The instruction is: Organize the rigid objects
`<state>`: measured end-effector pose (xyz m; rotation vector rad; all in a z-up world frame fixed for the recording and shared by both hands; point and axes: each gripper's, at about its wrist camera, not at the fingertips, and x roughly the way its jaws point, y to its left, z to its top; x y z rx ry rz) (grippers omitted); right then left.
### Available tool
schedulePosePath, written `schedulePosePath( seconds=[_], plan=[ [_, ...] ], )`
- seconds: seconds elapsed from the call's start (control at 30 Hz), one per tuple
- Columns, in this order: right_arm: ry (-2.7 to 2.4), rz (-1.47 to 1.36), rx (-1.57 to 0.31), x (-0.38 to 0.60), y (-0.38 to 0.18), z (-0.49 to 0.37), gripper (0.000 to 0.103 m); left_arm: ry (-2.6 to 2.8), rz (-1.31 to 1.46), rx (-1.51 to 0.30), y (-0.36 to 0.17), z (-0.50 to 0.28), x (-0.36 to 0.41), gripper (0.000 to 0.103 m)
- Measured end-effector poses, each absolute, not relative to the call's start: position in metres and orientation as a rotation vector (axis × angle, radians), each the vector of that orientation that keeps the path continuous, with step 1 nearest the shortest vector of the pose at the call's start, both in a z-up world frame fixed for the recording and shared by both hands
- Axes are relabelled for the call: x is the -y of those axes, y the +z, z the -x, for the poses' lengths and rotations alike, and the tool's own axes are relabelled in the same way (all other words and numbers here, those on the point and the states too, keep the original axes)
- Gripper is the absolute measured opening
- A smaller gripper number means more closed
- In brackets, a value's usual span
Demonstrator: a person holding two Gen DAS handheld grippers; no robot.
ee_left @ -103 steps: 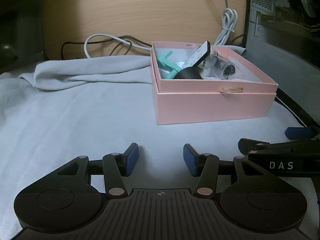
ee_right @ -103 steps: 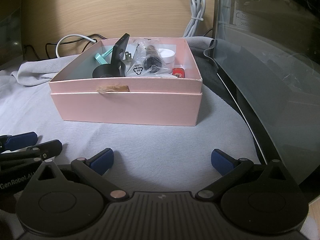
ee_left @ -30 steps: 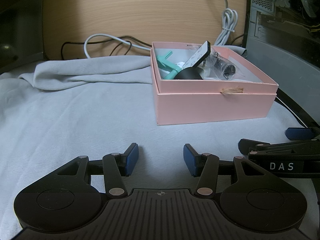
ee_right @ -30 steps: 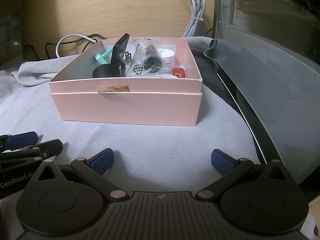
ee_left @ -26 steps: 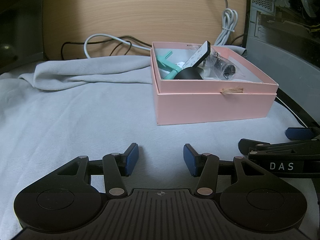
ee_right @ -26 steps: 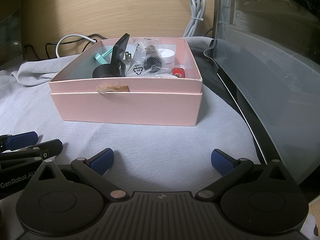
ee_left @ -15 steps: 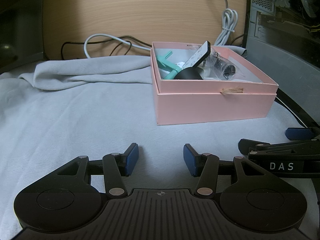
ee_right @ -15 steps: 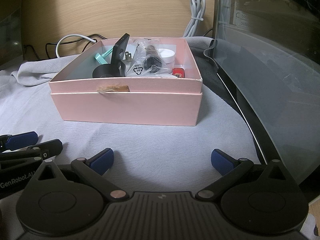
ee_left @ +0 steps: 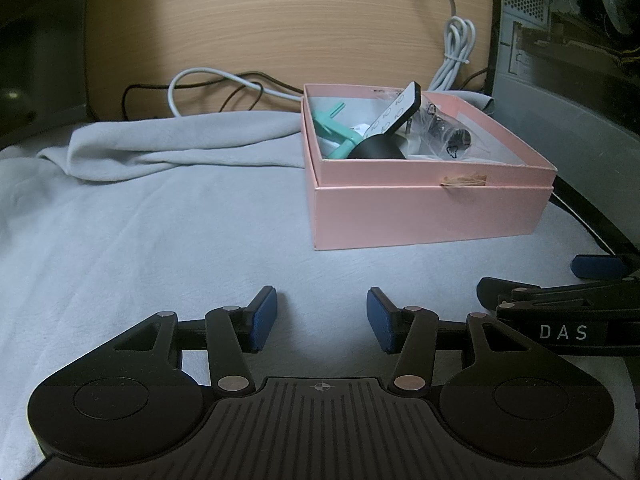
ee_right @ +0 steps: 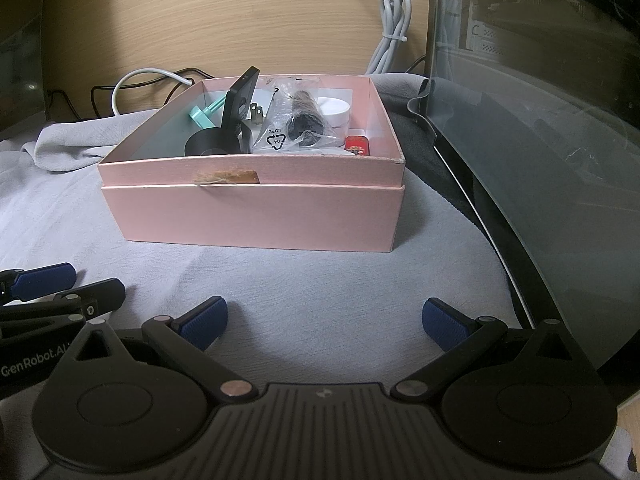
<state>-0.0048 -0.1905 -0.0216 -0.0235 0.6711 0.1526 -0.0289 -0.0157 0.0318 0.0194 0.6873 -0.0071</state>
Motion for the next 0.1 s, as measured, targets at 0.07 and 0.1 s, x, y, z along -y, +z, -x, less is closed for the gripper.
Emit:
schedulePosePath(
  seconds=[0.07, 0.1],
  plan=[
    [0.153, 0.024, -0.671, 0.1906, -0.0216, 0.0048, 0.103, -0.007, -0.019, -0.687, 0.0318, 0.0290, 0.0156, 0.054],
    [0.153, 0.024, -0.671, 0.1905, -0.0216, 0.0048, 0.103, -0.006, -0.019, -0.687, 0.0318, 0.0290, 0.0158, 0.055]
  ],
)
